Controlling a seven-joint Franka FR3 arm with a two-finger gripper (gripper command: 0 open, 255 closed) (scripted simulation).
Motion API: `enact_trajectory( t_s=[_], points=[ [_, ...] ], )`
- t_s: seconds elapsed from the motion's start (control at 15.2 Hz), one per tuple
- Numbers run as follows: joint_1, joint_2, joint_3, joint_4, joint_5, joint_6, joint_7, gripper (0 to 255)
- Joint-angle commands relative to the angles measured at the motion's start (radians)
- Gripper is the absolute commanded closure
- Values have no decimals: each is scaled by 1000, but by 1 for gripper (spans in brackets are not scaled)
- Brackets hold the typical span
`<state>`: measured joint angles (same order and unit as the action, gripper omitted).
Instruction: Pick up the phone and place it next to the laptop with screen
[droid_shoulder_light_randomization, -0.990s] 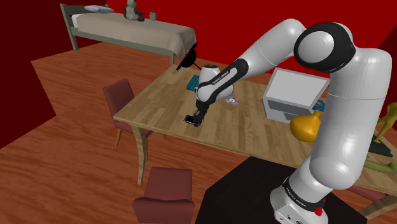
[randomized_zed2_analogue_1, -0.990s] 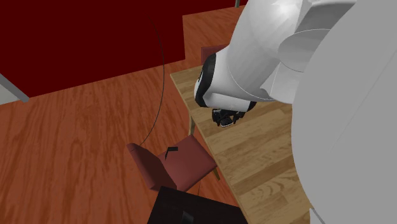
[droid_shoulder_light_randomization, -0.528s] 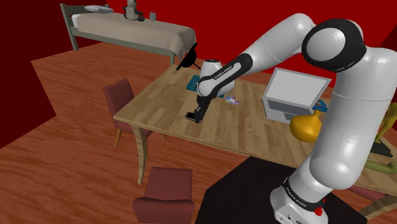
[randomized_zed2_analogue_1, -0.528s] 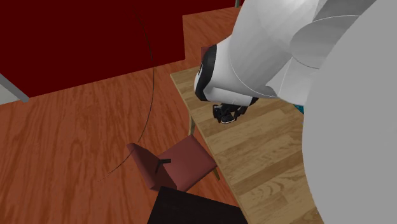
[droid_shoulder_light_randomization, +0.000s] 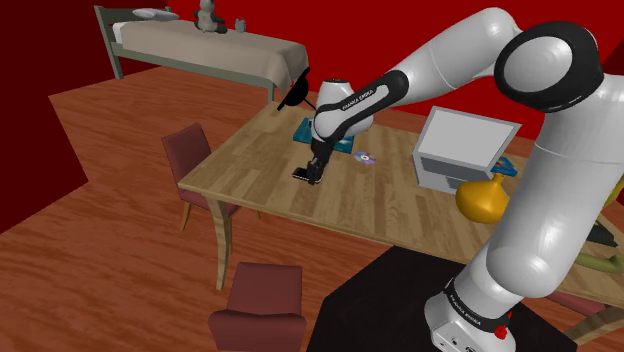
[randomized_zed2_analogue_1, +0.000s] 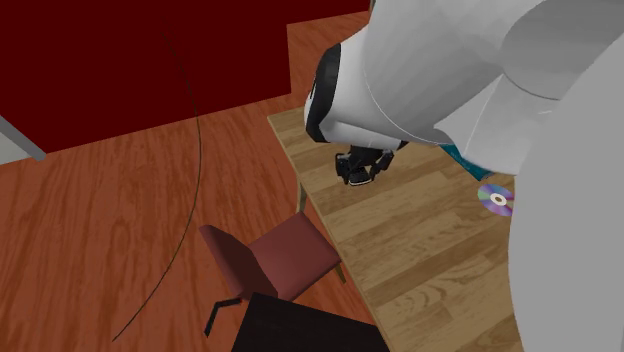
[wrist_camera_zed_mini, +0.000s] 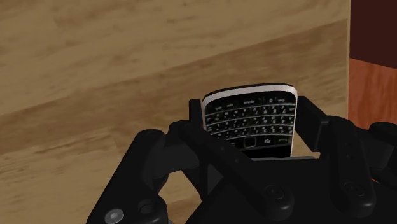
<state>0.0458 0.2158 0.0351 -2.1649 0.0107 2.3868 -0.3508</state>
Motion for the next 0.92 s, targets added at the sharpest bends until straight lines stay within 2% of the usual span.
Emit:
enact_trajectory(
  t_s=[0.0, 0.86],
  points=[
    [0, -13, 0, 12, 0, -26, 0, 255],
    [-1, -113, 1, 74, 3, -187, 0, 255]
  ],
)
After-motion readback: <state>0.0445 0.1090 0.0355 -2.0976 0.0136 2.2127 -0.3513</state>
